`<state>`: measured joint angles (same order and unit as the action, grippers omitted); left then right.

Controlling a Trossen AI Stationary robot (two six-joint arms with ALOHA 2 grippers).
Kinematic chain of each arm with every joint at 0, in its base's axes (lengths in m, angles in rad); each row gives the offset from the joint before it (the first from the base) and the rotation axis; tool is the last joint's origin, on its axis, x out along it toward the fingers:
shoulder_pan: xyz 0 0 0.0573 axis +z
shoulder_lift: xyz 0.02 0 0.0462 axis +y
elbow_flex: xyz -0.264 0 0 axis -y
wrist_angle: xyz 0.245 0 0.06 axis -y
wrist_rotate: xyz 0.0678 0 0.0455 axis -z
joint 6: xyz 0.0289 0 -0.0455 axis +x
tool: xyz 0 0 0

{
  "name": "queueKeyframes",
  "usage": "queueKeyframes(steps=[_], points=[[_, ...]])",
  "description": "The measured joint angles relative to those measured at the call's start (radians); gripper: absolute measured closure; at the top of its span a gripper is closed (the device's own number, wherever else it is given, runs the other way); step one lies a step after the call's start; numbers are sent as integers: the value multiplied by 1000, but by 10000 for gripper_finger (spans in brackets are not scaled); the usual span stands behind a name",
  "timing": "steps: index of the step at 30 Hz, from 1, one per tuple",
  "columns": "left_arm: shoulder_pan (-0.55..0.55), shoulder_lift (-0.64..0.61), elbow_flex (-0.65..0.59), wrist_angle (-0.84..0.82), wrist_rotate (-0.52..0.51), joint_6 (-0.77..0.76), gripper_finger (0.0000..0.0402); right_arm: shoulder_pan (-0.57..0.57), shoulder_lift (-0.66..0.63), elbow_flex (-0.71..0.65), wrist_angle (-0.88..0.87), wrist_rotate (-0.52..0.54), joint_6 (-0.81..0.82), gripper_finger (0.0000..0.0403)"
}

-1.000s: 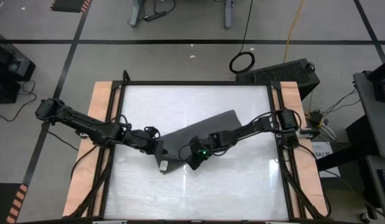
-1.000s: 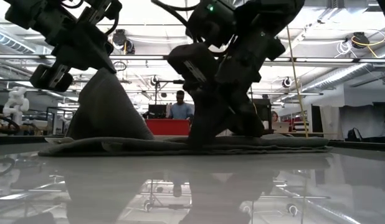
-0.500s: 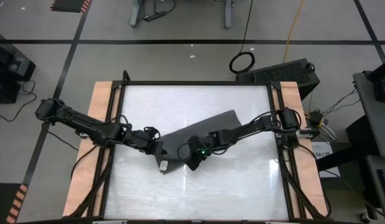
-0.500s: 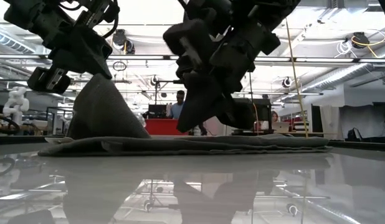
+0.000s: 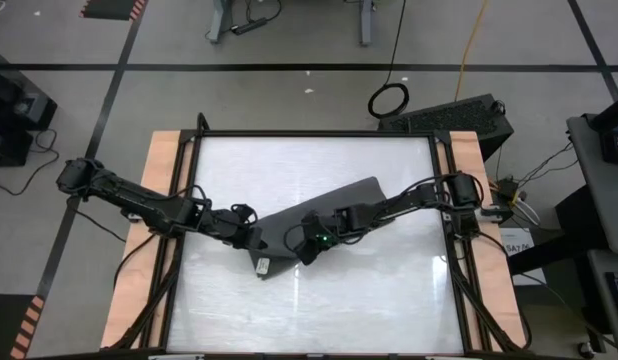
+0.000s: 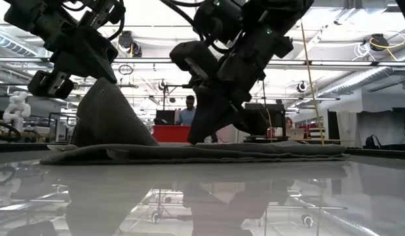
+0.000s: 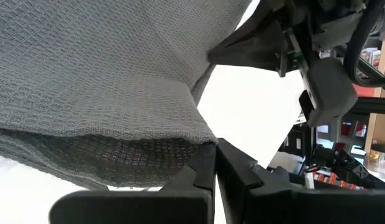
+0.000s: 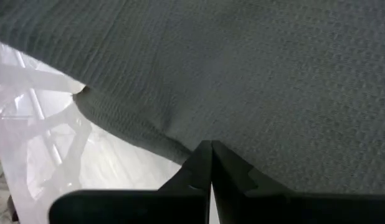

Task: Roll towel into tight, uniform cylinder
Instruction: Roll the gray towel

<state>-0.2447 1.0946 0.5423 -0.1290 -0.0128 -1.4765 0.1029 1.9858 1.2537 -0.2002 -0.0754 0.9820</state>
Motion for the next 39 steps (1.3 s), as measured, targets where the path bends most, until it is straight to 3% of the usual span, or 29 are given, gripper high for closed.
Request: queueKeyframes(steps=[11, 39], points=[[0, 0, 0, 9, -4, 17, 391, 22, 8, 0, 103, -12, -53, 403], [0, -5, 0, 59, -11, 24, 391, 45, 42, -1, 50, -33, -24, 403]])
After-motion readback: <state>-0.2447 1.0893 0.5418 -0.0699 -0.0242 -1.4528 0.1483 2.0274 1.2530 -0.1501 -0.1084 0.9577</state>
